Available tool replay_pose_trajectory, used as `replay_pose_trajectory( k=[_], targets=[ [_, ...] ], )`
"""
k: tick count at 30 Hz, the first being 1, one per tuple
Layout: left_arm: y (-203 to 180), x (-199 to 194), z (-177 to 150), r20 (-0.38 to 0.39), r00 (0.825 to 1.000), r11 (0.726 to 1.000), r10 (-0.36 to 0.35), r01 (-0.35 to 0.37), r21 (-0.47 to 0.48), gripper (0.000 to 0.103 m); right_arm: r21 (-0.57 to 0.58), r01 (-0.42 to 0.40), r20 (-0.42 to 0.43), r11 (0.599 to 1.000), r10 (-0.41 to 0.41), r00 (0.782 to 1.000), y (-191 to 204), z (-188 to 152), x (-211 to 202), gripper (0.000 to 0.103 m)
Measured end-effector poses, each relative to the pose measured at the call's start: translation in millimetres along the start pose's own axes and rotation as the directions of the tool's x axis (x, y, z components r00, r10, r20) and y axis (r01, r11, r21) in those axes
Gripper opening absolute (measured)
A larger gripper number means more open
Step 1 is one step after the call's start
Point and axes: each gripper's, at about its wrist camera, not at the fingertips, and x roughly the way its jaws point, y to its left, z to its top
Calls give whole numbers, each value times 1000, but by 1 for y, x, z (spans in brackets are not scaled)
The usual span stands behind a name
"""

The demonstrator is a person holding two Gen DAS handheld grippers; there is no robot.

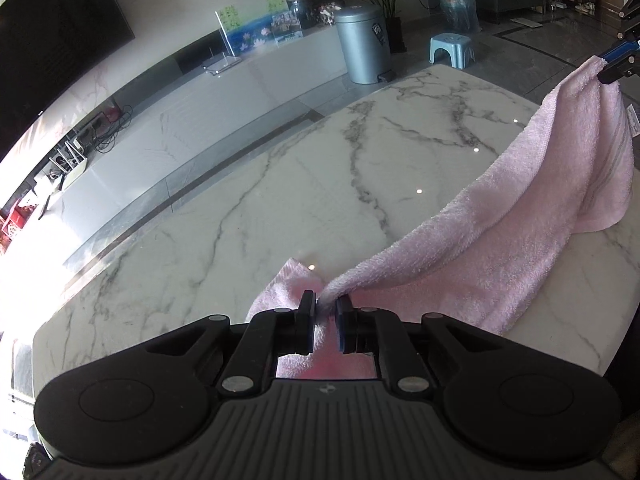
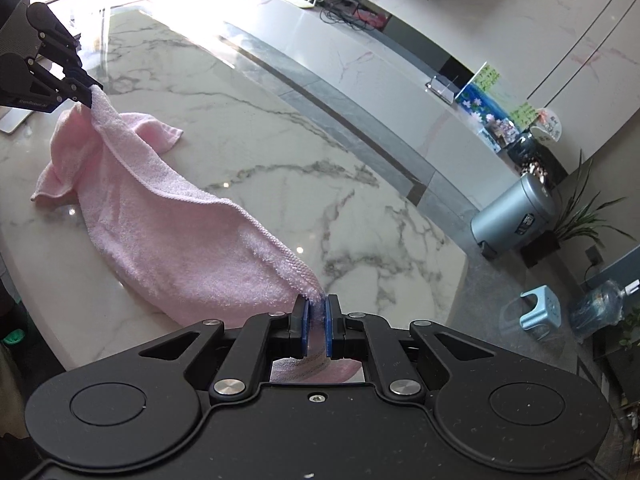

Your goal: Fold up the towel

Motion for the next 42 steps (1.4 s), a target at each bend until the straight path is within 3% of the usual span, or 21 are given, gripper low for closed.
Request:
replay_pose_trajectory(
  k=[4,6,8,12,16,19,24,30,37,42],
  targets=[
    [-4,16,-11,-21,999,1000,-29,29,2,15,-3,-22,-37,1000,22,999,-2,-4,24,6],
    [-5,21,-17,-33,999,999,-37,37,16,26,4,-28,-51,1000,29,998,-3,-7,33,6],
    [-6,21,-21,-38,998,999,-41,43,30,47,10,-32,-59,999,33,998,-4,-8,38,6],
    [-7,16,-29,-38,997,996,-62,64,68,51,17,-44,-69,999,45,997,-7,-7,49,6],
    [-7,1,-38,-35,990,982,-134,138,131,58,19,-43,-65,999,45,997,-7,-5,51,6],
    [-13,-12,-49,-41,986,954,-164,169,249,58,16,-45,-67,999,46,997,-6,-4,51,6],
    [-26,-17,-71,-96,975,884,-198,220,412,58,14,-51,-66,999,51,996,-3,-3,49,6],
    [-31,-1,-83,-169,957,850,-234,286,443,58,11,-51,-69,999,52,996,-1,-4,44,6],
    [-25,26,-87,-235,944,876,-230,306,372,58,11,-57,-80,998,57,995,-1,-9,43,6],
    [-18,41,-85,-235,950,905,-206,276,323,57,11,-67,-88,998,68,994,0,-11,47,6]
  ],
)
